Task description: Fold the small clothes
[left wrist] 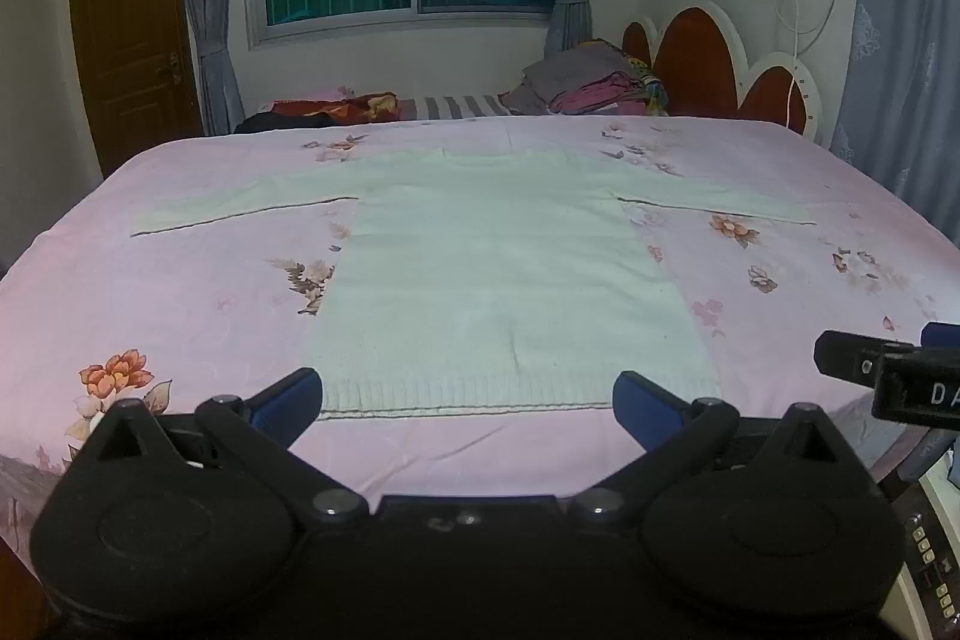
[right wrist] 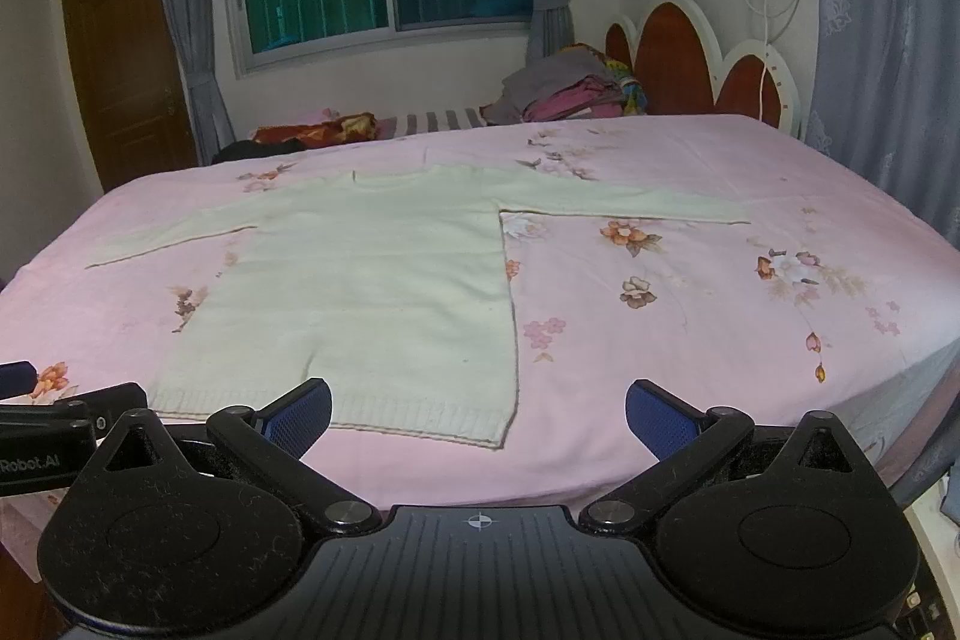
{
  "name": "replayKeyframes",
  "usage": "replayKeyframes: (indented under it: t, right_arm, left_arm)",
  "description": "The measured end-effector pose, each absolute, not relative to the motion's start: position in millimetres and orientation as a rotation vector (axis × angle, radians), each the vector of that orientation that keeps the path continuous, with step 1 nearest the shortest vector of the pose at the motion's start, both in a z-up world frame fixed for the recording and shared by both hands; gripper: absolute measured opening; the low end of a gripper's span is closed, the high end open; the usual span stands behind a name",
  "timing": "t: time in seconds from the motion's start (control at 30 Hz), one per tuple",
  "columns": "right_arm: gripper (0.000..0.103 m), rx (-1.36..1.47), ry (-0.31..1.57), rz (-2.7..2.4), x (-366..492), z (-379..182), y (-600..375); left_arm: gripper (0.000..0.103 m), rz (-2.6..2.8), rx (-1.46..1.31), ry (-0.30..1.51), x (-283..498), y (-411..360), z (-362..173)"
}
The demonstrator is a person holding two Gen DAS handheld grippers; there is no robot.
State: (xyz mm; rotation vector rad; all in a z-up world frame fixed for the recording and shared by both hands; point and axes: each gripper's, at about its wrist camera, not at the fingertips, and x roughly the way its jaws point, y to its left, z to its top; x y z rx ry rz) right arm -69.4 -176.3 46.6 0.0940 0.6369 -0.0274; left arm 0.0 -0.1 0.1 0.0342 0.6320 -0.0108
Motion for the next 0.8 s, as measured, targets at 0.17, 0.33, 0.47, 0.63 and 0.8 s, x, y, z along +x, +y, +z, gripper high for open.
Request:
replayKeyframes:
  t: [0.17,0.33,0.47,0.63,0.8]
  right_arm:
    - [0.103,0.095,0.636,-0.024,-69.9,45.5,-178.2]
    - [0.103,0.096,0.638,-0.026,-69.3,46.0,-179.9]
    - [0.103,0.096,0.636,-0.026,-69.7,46.1,-181.1]
    - [0.103,0.093,0.637,-0.023,-69.4,46.0,-182.8]
    - [0.103,0.094,0.637,-0.023,-69.8,46.2,-183.5]
  left_arm:
    - [0.103,-0.012,0.033,0.632,0.1,1.5,-0.8]
    - [0.103,-0.012,0.036,0.633,0.6,4.5,-0.9]
    - [0.103,-0.013,0.031,0.628,0.0,0.9,0.2]
    - [0.103,-0.012,0.03,0.627,0.2,-0.4,-3.1]
    - [0.103,-0.012,0.028,0.622,-1.8,-1.7,-5.3]
